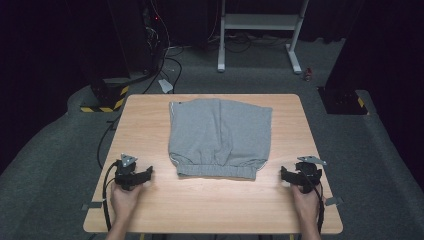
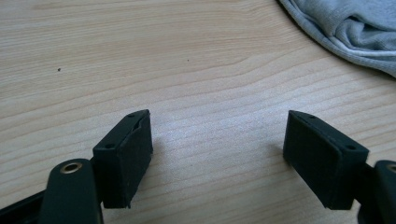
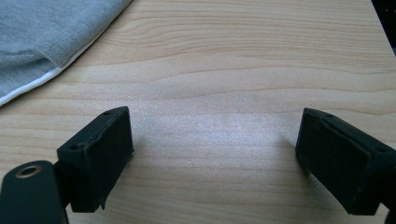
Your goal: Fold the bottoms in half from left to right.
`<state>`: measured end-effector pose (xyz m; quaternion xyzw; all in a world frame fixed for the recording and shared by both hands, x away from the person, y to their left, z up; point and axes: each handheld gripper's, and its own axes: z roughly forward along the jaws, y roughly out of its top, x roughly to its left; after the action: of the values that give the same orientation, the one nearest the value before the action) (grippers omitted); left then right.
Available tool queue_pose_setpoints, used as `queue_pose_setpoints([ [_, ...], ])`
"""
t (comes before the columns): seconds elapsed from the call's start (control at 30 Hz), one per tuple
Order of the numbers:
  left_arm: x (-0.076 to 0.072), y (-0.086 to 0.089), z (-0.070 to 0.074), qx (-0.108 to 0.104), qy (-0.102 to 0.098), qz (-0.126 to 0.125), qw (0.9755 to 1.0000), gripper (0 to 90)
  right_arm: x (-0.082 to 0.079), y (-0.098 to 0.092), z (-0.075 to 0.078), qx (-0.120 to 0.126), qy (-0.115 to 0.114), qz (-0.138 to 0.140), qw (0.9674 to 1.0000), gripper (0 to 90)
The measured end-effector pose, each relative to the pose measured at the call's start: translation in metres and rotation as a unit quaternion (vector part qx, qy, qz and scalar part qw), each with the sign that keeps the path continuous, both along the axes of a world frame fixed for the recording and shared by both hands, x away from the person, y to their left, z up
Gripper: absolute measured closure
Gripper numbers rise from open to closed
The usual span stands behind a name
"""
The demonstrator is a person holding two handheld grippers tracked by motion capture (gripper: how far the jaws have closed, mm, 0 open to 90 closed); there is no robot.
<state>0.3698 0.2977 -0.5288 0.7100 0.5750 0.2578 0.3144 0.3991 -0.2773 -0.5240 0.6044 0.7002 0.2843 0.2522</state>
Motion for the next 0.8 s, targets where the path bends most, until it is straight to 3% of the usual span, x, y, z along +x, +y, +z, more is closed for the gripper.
queue_pose_setpoints([
  [0.8, 0.0006, -0.0005, 0.0003, 0.001, 0.004, -0.007, 1.0, 22.1, 0.0001, 0.0001, 0.0003, 0.0, 0.001, 0.0, 1.0, 10.6],
])
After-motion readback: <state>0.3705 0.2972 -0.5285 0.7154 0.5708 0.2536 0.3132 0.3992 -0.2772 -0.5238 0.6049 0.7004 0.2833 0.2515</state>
